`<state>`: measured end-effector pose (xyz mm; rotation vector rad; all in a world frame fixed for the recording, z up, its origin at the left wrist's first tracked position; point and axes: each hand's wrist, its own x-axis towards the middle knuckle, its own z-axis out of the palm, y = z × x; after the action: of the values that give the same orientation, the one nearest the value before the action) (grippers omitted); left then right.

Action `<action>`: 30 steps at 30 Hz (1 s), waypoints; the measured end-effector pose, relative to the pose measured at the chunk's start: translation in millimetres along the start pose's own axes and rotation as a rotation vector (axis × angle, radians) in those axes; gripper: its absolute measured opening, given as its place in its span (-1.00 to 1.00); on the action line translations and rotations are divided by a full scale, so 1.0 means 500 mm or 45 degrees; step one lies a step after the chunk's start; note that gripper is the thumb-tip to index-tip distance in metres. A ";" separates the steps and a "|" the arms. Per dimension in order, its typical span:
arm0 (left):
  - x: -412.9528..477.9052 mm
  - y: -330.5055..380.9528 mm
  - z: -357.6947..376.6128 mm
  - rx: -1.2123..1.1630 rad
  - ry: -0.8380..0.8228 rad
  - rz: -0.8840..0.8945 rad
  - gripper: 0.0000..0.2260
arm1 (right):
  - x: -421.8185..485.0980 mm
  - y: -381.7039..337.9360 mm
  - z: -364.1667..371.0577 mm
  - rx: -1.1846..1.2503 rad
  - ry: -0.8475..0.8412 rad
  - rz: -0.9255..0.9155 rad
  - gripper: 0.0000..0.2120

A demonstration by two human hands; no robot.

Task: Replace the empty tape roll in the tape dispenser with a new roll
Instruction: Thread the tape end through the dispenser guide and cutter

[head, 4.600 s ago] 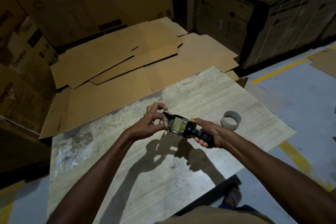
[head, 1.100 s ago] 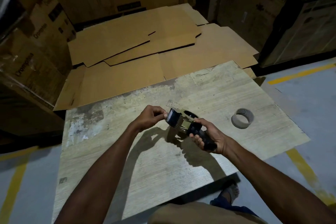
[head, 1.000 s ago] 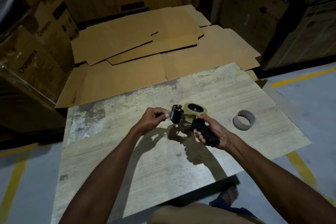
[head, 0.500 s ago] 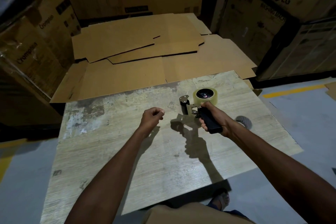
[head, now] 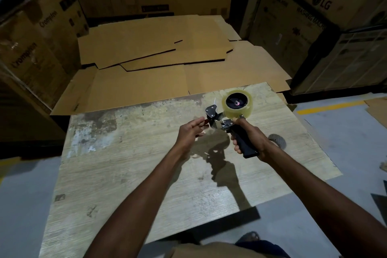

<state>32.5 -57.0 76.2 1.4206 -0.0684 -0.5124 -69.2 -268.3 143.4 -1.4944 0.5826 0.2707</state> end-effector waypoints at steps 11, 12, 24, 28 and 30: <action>-0.056 0.046 0.028 -0.051 0.098 -0.234 -0.68 | -0.067 -0.012 -0.061 -0.068 0.075 -0.145 -0.41; -0.060 0.050 0.035 -0.006 0.082 -0.325 -0.62 | -0.076 -0.012 -0.066 -0.067 0.062 -0.145 -0.42; -0.139 0.030 0.149 -0.308 -0.068 -0.998 -0.63 | -0.200 0.050 -0.146 -0.260 0.066 -0.357 -0.45; -0.174 0.026 0.176 -0.317 -0.062 -0.986 -0.71 | -0.231 0.073 -0.177 -0.280 0.038 -0.400 -0.47; -0.188 0.022 0.190 -0.314 -0.067 -0.980 -0.65 | -0.244 0.087 -0.191 -0.294 0.030 -0.422 -0.48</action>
<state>-80.5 -108.6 126.4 1.1566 0.5033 -1.1466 -212.3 -336.5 172.2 -1.7914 0.3212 0.0636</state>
